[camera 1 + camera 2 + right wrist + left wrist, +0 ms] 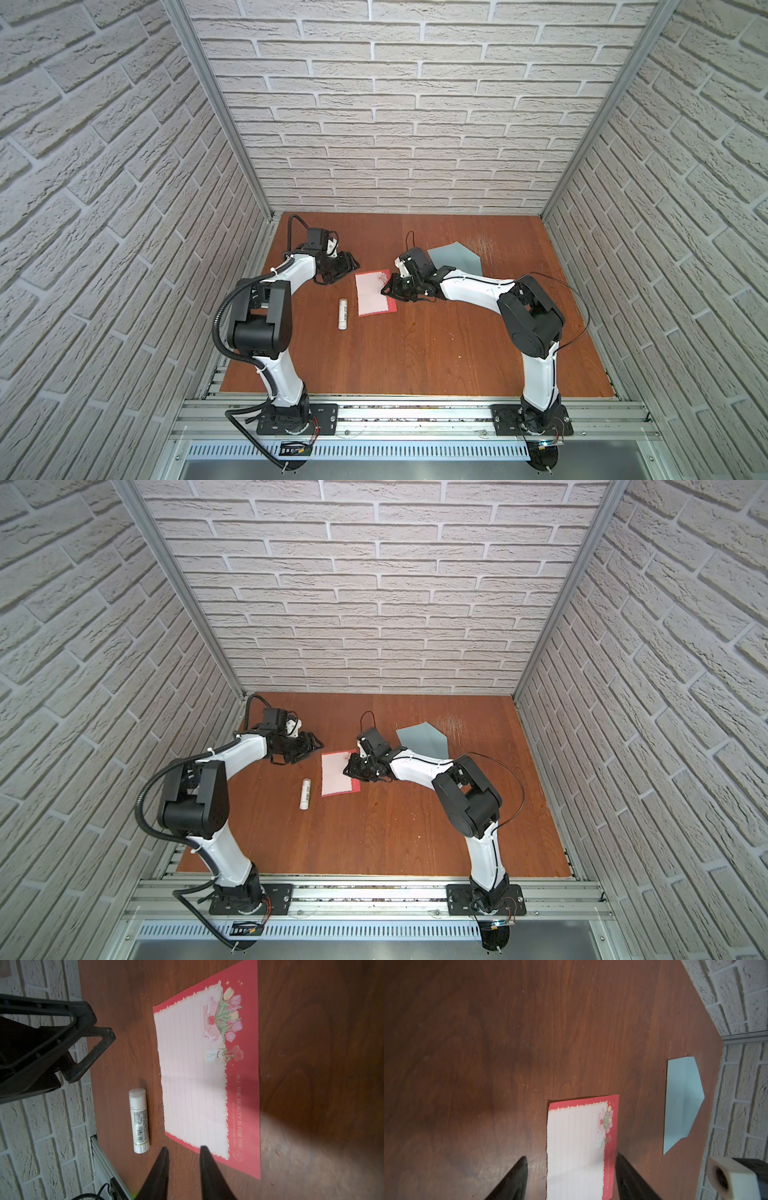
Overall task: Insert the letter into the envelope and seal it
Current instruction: 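Move the right gripper toward the pink letter card while the left gripper approaches it, then lower the right gripper onto the card's edge nearest the envelope and pinch it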
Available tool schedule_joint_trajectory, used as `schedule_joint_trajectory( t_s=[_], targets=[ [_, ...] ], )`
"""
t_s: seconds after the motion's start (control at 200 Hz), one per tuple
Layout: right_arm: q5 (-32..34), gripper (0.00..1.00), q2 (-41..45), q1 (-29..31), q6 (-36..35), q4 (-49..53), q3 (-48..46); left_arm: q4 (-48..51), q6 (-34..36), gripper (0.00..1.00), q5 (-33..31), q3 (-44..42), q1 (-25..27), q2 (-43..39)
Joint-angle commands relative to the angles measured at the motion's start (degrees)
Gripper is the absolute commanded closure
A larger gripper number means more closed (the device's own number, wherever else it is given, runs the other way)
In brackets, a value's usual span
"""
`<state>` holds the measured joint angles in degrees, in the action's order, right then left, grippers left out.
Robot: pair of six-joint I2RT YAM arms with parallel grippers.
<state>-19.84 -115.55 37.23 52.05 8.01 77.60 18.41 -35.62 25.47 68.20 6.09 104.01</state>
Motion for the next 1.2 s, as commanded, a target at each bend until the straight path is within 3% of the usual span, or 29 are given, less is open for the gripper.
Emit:
schedule_joint_trajectory(
  t_s=[0.0, 0.45, 1.195],
  targets=[
    [-1.44, 0.78, -1.9, -0.58, 1.71, -2.62, 1.3, -0.98, 0.72, 0.33, 1.66, 2.46, 0.24, 2.68],
    [-2.28, 0.93, -5.72, -2.74, 1.94, -1.64, 2.26, 0.67, 2.82, 0.35, 4.12, 8.05, 0.06, 12.09],
    [5.49, 0.94, -9.28, -2.78, -4.93, 16.85, 8.47, 2.93, 5.64, 0.4, 8.29, 8.99, 0.06, 16.57]
  ],
)
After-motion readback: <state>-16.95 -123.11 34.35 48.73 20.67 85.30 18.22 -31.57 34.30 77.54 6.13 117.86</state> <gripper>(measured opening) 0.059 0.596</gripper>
